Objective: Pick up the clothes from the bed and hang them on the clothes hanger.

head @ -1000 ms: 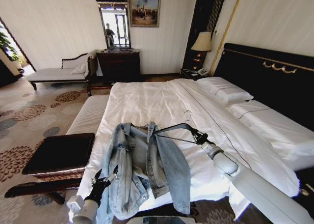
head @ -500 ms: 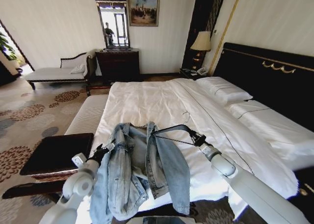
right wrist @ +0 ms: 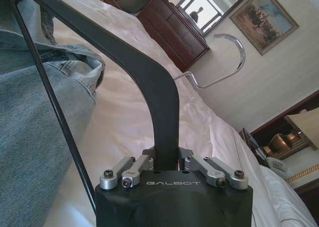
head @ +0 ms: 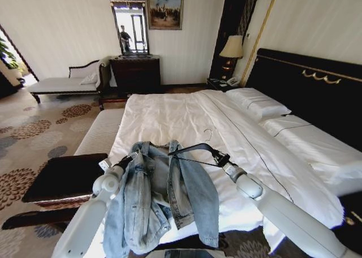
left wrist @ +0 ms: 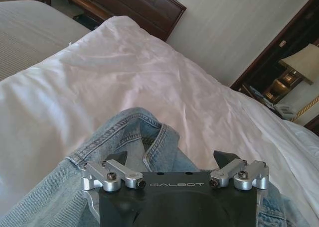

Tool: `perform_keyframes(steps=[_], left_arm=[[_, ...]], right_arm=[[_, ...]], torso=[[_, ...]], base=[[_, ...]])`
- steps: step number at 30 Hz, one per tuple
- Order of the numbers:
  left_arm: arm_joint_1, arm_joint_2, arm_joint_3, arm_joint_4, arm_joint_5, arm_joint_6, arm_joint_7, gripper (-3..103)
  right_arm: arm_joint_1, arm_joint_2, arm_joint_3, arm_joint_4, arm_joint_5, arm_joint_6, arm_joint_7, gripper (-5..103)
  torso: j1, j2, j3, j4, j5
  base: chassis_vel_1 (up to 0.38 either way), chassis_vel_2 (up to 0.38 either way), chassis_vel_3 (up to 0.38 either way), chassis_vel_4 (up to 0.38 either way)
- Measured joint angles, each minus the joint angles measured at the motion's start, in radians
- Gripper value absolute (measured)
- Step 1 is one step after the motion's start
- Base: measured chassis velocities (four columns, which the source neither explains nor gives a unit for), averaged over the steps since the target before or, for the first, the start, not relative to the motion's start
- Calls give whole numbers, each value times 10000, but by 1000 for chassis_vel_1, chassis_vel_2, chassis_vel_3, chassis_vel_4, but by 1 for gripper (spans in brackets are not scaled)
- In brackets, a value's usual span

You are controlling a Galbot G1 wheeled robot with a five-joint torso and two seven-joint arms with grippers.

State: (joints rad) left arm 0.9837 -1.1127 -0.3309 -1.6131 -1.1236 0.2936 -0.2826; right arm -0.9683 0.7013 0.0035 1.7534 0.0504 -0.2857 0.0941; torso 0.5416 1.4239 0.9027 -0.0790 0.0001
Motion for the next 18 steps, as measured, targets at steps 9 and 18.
perform_keyframes(steps=[9,18], left_arm=[[-1582,-315,495,1706,-101,-99,267,98],[-2407,-565,897,3124,-215,81,446,93]], right_arm=[[68,41,-28,-61,101,-45,11,21],[101,-12,77,-35,240,-95,56,21]], torso=[[-1,1,-1,2,0],[0,1,-1,4,-2]], base=[[0,0,0,0],[0,0,0,0]])
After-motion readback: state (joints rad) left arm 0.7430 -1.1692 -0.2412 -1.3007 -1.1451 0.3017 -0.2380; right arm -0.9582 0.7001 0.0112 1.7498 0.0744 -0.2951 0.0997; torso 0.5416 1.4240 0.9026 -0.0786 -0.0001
